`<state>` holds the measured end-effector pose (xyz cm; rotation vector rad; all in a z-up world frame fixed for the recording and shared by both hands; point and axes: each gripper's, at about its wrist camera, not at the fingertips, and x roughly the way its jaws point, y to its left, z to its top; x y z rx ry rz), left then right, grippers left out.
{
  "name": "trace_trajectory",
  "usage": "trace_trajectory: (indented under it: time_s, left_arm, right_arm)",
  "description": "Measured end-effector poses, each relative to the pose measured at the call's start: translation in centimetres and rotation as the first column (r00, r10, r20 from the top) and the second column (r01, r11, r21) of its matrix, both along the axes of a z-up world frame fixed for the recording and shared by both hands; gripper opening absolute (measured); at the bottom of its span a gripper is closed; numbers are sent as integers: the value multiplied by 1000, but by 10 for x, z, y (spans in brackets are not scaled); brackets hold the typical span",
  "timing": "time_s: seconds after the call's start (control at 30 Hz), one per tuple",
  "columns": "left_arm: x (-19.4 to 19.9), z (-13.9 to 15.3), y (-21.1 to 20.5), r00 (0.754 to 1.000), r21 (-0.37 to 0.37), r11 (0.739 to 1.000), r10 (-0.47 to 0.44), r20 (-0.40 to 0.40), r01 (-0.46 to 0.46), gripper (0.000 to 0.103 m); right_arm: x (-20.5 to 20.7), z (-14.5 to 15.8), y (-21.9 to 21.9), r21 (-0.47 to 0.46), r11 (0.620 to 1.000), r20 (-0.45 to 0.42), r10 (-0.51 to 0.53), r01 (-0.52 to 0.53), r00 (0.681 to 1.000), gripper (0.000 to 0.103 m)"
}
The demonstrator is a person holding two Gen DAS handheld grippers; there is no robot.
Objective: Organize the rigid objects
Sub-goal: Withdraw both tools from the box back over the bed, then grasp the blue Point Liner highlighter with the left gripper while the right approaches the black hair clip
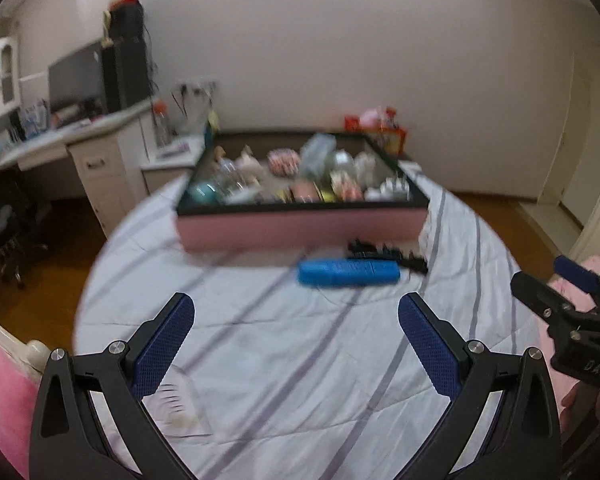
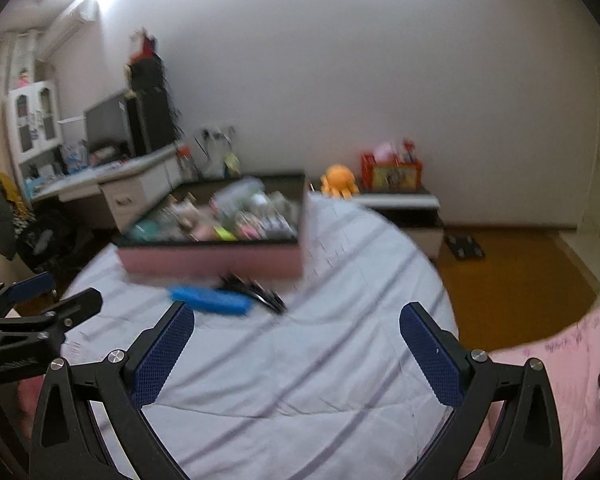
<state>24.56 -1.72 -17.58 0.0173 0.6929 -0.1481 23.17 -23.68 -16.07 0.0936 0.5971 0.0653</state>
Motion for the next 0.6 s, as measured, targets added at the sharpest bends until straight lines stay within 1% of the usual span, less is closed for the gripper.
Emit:
trace_trajectory:
  time_s: [0.07, 0.13, 0.17, 0.23, 0.3, 0.47, 0.6]
  left_arm:
    - [14, -13, -13, 999, 5, 1000, -13, -39, 14, 103]
    - [31, -25, -29, 997, 23, 999, -23, -80, 25, 103]
    - [41, -32, -39, 994, 49, 998, -20, -109, 26, 103]
    - [52, -39, -49, 992, 69, 997, -27, -126, 36, 103]
    - [64, -48, -59, 985, 91, 994, -40, -166, 55, 103]
    - [88, -54, -69, 977, 101, 992, -49, -205, 71, 103]
    - [101, -53, -70, 975, 61, 997, -37, -220, 52, 103]
  right_arm:
    - [11, -16, -12, 14, 1000, -51, -19, 19, 999, 103]
    - [17, -27, -21, 26, 999, -83, -24, 27, 996, 103]
    - [21, -33, -27, 27, 999, -100, -31, 34, 994, 103]
    - [25, -38, -32, 27, 999, -117, -34, 37, 993, 103]
    - [28, -43, -38, 36, 999, -128, -33, 38, 991, 103]
    - [37, -49, -49, 55, 998, -148, -22, 31, 989, 103]
    - [44, -51, -48, 73, 997, -151, -6, 17, 988, 103]
